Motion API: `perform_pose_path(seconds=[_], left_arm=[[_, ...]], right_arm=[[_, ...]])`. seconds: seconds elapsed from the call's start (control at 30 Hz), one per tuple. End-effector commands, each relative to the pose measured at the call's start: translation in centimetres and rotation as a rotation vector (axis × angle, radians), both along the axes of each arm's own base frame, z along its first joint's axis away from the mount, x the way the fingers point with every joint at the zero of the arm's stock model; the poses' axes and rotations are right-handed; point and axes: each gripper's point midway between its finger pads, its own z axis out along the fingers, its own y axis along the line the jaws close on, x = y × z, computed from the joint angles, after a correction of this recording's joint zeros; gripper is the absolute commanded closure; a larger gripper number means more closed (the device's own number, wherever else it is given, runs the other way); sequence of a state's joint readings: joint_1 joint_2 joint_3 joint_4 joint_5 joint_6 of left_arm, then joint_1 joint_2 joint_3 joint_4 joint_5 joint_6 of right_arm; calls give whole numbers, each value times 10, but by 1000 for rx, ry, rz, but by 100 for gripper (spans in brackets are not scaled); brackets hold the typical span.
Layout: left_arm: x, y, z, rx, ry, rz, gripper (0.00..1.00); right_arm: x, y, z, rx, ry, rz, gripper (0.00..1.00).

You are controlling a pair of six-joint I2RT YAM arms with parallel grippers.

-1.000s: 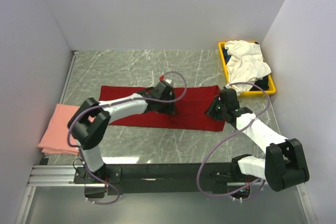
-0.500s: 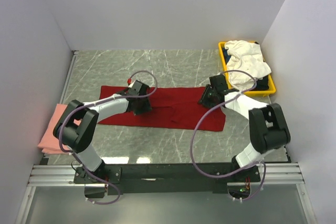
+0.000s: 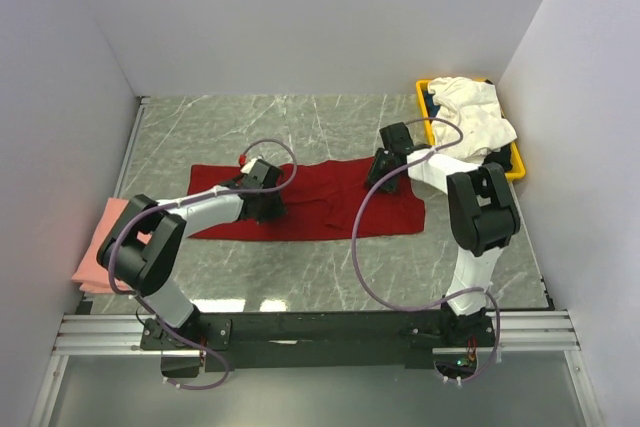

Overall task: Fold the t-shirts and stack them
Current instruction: Fold the tshirt

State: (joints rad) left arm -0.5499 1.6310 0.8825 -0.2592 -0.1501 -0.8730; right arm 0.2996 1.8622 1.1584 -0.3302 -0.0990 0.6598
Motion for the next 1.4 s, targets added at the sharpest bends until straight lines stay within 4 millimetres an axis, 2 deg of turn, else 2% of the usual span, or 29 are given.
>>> perform_pose_path(seconds=[0.0, 0.07, 0.13, 0.17, 0.27, 0.4, 0.5, 0.6, 0.63, 0.67, 0.73, 0.77, 0.8, 0.83, 0.9, 0.93, 0.97, 1.0, 1.03, 1.07, 1.1, 1.13, 1.17, 1.2, 1.23, 1.27, 1.3, 1.33, 1.37], left_arm=[[-15, -12, 2, -33, 12, 17, 56], [-23, -22, 1, -33, 14, 8, 56], [-34, -33, 1, -54, 26, 13, 55], [-37, -37, 1, -62, 29, 16, 55], [-53, -53, 3, -113, 40, 32, 55], [-76, -89, 8, -200, 70, 20, 54], [-85, -108, 13, -243, 85, 11, 54], [-95, -127, 23, -294, 92, -17, 54], [-98, -135, 30, -316, 90, -34, 54], [-99, -138, 34, -328, 88, -38, 53], [-97, -144, 49, -356, 66, -50, 53], [-95, -145, 54, -361, 52, -55, 53], [-94, -143, 63, -363, 39, -53, 52], [-90, -145, 73, -368, 13, -58, 51], [-78, -133, 86, -318, -52, -41, 47], [-69, -136, 102, -326, -88, -41, 45], [-60, -133, 109, -306, -121, -51, 43], [-44, -130, 125, -316, -156, -32, 42], [-35, -126, 129, -301, -173, -27, 42], [-25, -122, 137, -279, -211, -49, 40], [-15, -122, 138, -263, -228, -63, 38], [6, -116, 153, -258, -266, -43, 38], [19, -113, 158, -213, -305, -82, 37], [41, -117, 168, -203, -340, -102, 37], [54, -118, 172, -176, -364, -123, 37], [63, -118, 171, -110, -383, -189, 37], [81, -128, 175, -90, -412, -229, 37], [90, -133, 177, -56, -434, -269, 37], [97, -132, 176, 21, -458, -332, 35]], right_arm=[[11, 5, -7, -37, 34, 33, 60], [18, 7, -12, -45, 50, 39, 60], [30, 12, -4, -37, 39, 50, 60], [32, 13, -9, -40, 54, 53, 60], [53, 19, 2, -42, 33, 66, 60], [67, 27, 7, -38, 43, 98, 60], [81, 33, 10, -32, 33, 122, 60], [92, 43, 7, -24, 33, 158, 60], [93, 46, 1, -28, 40, 171, 60], [103, 50, 8, -27, 12, 188, 60], [106, 55, 2, -31, 24, 210, 60], [116, 61, 12, -24, -11, 224, 60], [117, 62, 16, -27, -12, 241, 59], [120, 64, 19, -21, -22, 251, 59], [131, 64, 39, -26, -70, 254, 56], [133, 64, 47, -24, -91, 258, 54], [138, 60, 68, -21, -137, 253, 53], [140, 56, 79, -22, -157, 240, 51], [142, 51, 89, -17, -176, 230, 51], [142, 38, 109, -1, -205, 199, 50], [144, 32, 121, 19, -231, 176, 50], [142, 24, 130, 45, -243, 157, 50], [135, 15, 147, 81, -269, 110, 50], [136, -9, 154, 97, -282, 49, 50], [131, -16, 161, 119, -300, 25, 50], [112, -25, 166, 157, -297, -9, 50], [112, -38, 174, 174, -339, -48, 50], [102, -47, 199, 190, -396, -73, 50], [83, -51, 178, 208, -346, -102, 50]])
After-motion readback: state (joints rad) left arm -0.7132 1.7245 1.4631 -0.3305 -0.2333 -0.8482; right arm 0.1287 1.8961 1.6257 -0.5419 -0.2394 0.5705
